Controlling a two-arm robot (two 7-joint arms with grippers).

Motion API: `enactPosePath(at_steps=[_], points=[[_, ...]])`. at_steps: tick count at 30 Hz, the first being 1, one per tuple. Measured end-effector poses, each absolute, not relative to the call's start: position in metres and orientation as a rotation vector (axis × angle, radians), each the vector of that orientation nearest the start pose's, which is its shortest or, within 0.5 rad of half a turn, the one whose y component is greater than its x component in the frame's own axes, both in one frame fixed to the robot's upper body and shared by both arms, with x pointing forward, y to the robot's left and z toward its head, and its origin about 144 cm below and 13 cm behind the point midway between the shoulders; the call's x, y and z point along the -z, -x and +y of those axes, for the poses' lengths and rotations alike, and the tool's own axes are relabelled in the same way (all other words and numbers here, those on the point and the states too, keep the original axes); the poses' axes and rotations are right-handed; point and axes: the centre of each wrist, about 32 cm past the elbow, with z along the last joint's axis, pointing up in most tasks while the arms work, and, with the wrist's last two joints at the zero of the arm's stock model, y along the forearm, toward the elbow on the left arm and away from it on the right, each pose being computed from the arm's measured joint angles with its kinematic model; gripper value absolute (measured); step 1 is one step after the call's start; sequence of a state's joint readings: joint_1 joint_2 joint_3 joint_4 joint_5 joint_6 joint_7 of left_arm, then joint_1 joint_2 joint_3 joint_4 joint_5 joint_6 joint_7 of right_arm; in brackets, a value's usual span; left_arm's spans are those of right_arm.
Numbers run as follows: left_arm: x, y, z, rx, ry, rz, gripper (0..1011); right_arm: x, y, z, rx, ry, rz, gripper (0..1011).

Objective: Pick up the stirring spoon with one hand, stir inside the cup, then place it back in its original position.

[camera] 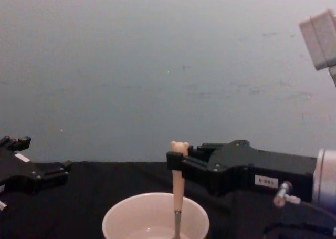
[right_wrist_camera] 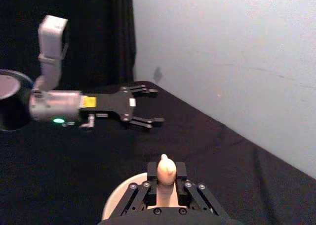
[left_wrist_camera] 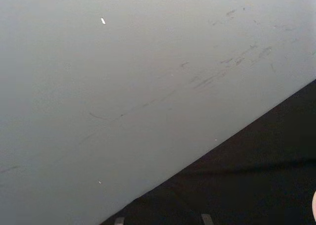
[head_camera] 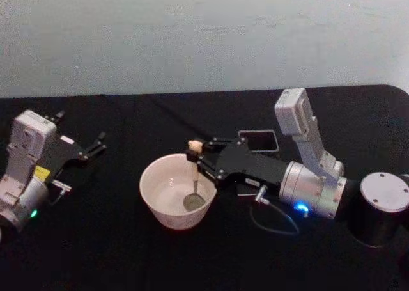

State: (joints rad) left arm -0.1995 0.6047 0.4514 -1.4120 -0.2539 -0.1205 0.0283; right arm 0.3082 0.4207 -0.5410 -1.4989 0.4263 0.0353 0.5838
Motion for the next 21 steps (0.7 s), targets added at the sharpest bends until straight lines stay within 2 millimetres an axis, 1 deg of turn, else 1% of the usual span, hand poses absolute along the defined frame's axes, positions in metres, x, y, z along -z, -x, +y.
enactPosePath(at_steps=[6,12,14,21], points=[[-1.140,-0.489,0.310,-1.248,-0.304,-0.285,1001,-1.180,-0.503,-0.200,0.493,0.083,-0.023,214],[-1.140,-0.489,0.310,-1.248,-0.304,-0.285,1001,-1.178,-0.504,-0.187,0.469,0.080,-0.020,214],[-1.140,-0.489,0.310,-1.248,-0.305,-0.285,1001,-1.178,-0.507,-0.181,0.472,0.079,-0.018,214],[-1.140,-0.489,0.310,-1.248,-0.304,-0.285,1001,-1.176,-0.518,-0.168,0.495,0.081,-0.014,214]])
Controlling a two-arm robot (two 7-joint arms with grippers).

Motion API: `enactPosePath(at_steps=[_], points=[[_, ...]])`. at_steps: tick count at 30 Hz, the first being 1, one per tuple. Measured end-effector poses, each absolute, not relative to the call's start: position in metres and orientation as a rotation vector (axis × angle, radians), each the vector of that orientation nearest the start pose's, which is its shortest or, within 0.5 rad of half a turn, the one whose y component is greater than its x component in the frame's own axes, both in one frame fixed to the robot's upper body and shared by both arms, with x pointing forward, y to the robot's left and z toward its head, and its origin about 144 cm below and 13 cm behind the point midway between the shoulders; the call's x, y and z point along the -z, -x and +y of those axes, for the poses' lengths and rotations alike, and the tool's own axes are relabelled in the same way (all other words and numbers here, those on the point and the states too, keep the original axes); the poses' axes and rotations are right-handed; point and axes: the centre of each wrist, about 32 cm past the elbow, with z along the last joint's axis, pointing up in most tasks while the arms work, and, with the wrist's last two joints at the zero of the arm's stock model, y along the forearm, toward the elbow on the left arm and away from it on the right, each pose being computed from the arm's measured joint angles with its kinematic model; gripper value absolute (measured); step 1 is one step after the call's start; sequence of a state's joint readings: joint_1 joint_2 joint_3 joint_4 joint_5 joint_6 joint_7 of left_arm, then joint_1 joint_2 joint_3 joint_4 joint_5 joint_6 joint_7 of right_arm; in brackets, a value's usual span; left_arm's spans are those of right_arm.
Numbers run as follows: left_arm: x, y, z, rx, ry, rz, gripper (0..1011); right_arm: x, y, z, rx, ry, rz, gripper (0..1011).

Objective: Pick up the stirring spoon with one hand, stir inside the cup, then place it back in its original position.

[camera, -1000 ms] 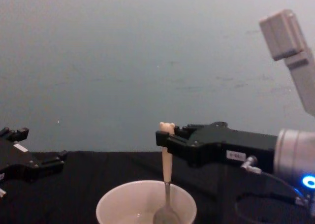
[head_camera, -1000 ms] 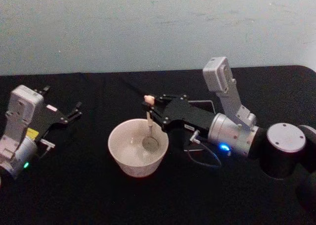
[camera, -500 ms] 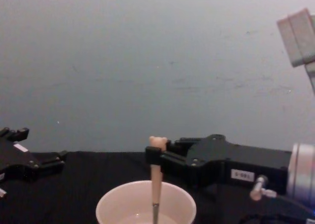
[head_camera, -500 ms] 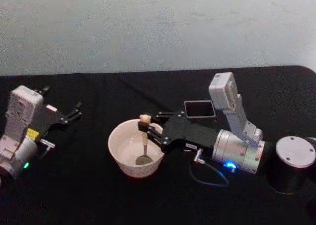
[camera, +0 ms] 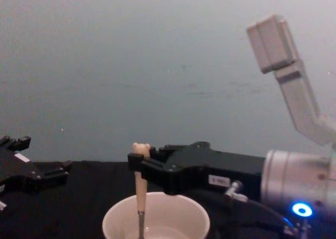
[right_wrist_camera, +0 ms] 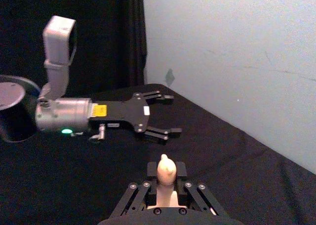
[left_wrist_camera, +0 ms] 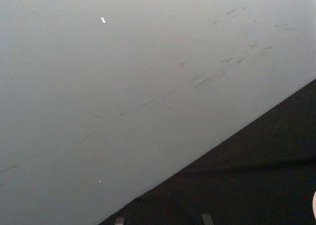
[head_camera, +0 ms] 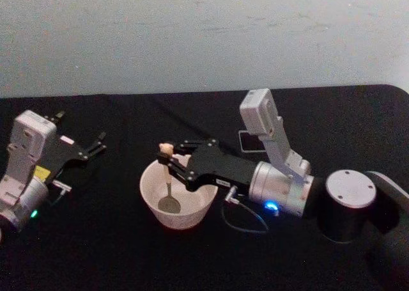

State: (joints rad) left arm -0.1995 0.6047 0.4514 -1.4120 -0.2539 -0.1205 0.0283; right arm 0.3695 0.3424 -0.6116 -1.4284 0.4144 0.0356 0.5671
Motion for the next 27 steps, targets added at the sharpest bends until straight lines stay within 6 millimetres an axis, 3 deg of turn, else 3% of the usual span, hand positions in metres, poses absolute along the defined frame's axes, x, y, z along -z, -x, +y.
enactPosePath(at_steps=[12,20,27], points=[[-1.140,-0.489,0.310,-1.248,-0.304,-0.285,1001,-1.176,-0.543,-0.158,0.590,0.076,-0.007,214],[-1.140,-0.489,0.310,-1.248,-0.304,-0.285,1001,-1.177,-0.549,-0.171,0.648,0.079,-0.016,214],[-1.140,-0.489,0.310,-1.248,-0.304,-0.285,1001,-1.177,-0.539,-0.187,0.655,0.095,-0.028,214]])
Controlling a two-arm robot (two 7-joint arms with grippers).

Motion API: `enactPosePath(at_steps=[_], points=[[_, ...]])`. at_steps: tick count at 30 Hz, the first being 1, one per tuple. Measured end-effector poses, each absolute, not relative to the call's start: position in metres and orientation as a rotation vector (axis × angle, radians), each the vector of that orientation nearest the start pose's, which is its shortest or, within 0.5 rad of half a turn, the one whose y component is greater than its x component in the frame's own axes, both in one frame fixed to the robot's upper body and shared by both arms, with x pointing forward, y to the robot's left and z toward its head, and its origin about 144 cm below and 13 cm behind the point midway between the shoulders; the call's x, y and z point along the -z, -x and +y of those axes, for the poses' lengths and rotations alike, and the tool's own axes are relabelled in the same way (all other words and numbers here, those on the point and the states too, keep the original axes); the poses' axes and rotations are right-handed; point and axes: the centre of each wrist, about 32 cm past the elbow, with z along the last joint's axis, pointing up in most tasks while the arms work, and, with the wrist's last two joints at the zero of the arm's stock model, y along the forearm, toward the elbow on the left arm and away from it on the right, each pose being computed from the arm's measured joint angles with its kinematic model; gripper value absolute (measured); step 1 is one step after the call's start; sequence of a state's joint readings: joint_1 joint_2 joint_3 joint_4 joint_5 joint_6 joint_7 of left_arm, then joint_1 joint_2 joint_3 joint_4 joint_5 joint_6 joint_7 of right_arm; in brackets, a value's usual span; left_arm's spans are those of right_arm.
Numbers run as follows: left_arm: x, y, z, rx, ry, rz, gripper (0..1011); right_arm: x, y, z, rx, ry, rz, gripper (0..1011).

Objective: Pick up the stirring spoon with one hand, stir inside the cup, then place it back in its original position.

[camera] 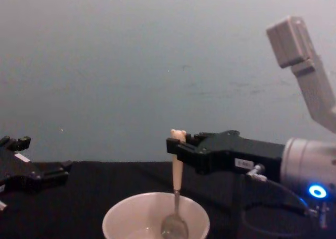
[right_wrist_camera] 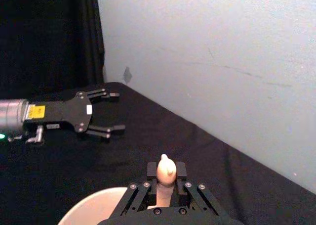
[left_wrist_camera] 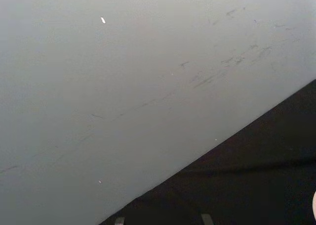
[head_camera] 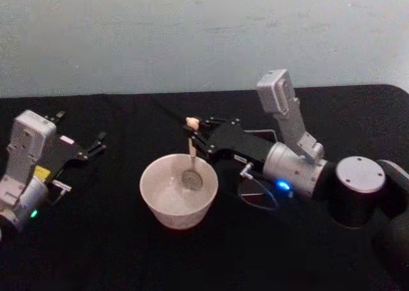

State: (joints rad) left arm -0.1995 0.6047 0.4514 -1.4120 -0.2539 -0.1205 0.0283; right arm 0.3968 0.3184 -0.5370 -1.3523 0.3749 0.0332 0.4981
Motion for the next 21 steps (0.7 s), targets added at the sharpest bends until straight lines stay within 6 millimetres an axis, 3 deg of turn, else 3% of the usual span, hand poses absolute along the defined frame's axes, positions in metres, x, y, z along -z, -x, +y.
enactPosePath(at_steps=[10,21], points=[[-1.140,-0.489,0.310,-1.248,-0.304,-0.285,1001,-1.182,-0.514,-0.198,0.591,0.083,-0.023,214],[-1.140,-0.489,0.310,-1.248,-0.305,-0.285,1001,-1.182,-0.502,-0.184,0.519,0.075,-0.009,214]])
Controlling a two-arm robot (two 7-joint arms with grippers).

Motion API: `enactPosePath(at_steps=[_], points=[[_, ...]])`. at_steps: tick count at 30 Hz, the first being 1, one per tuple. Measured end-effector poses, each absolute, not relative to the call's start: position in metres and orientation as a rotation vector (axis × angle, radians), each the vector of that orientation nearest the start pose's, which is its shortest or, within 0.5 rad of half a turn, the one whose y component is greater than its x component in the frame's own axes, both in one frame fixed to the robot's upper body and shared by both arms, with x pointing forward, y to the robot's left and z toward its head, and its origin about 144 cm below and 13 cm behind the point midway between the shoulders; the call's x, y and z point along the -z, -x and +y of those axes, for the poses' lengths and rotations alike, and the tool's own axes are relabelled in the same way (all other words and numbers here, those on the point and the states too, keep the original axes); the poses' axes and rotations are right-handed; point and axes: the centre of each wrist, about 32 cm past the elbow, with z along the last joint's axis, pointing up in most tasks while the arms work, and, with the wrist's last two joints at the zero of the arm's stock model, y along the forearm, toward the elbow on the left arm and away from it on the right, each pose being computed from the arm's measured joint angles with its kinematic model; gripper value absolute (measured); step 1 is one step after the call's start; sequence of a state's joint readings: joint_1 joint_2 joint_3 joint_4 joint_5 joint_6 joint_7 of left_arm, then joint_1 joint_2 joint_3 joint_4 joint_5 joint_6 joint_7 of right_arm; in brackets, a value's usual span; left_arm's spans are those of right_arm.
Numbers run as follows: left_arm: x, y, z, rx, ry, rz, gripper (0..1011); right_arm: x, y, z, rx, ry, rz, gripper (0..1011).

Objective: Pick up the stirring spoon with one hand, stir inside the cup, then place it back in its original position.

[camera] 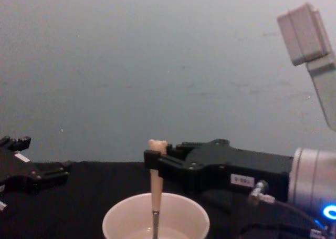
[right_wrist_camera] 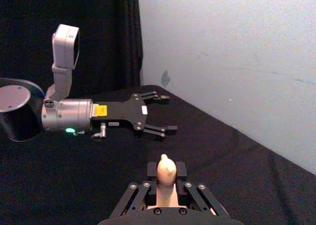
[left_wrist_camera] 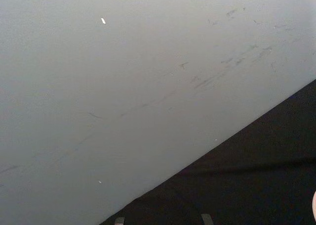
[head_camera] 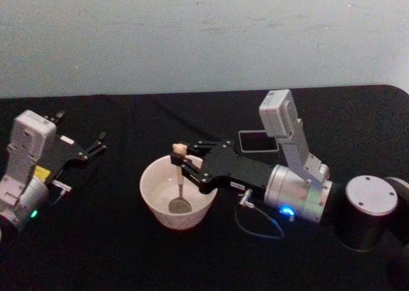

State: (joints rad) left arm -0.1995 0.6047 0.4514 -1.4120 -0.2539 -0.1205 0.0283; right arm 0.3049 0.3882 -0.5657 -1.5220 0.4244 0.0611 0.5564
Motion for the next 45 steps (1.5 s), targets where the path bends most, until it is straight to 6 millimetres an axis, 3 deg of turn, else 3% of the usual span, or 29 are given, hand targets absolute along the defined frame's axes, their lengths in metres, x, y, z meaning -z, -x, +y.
enactPosePath(at_steps=[18,29,45], points=[[-1.140,-0.489,0.310,-1.248,-0.305,-0.285,1002,-1.183,-0.529,-0.156,0.540,0.071,-0.016,214],[-1.140,-0.489,0.310,-1.248,-0.304,-0.285,1001,-1.186,-0.540,-0.170,0.606,0.072,-0.027,214],[-1.140,-0.489,0.310,-1.248,-0.304,-0.285,1001,-1.195,-0.523,-0.184,0.635,0.027,-0.003,214]])
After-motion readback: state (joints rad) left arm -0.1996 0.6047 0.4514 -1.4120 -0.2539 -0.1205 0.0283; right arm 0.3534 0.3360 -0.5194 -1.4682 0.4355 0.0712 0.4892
